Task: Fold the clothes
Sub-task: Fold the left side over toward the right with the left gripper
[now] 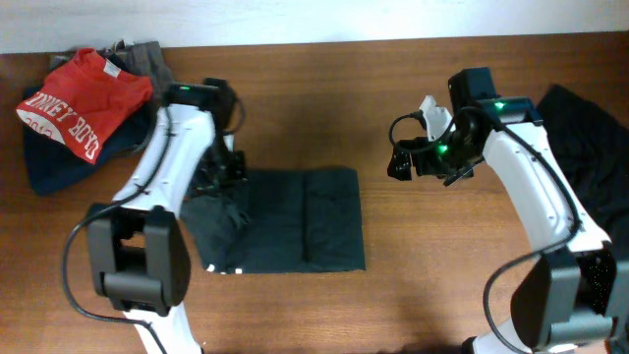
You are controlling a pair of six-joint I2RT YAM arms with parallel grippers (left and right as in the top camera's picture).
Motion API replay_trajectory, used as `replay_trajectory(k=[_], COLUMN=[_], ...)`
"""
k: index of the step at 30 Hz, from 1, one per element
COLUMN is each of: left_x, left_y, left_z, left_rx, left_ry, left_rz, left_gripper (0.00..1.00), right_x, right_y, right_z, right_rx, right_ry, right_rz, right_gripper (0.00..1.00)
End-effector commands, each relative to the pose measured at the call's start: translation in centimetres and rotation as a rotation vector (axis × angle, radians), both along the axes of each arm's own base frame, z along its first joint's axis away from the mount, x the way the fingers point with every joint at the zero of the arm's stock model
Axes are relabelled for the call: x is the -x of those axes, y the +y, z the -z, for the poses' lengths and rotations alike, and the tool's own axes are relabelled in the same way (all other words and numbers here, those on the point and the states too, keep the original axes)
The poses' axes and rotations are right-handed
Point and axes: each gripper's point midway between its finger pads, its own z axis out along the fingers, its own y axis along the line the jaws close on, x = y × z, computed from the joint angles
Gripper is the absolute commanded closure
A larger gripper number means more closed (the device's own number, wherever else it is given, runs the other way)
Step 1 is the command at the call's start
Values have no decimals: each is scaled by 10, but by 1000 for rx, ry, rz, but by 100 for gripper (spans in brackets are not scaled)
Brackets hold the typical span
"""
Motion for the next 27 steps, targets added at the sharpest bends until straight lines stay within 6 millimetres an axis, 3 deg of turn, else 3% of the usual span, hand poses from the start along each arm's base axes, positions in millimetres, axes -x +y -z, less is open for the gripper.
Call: replay_trajectory(k=[1,6,12,18,27], left_x=[5,10,15,19,16], left_y=[-25,-61,-89,-89,-110], left_z=[-4,-3,-2,-8,-16], left_rx=[-20,-57,-46,-56,-65], left_ry=[-7,-54,-82,-68,-136], left_rz=[25,16,33,24,47], left_gripper=[99,99,99,99,99], right_x=[3,4,4,-2,-8], right_y=[-1,-2,-2,-4,-6], right_z=[28,54,54,55,58], right_rx=[21,13,12,18,31], right_ry=[61,144,150,135,124], right_rz=[2,51,71,101,121], right_gripper=[1,1,1,1,0])
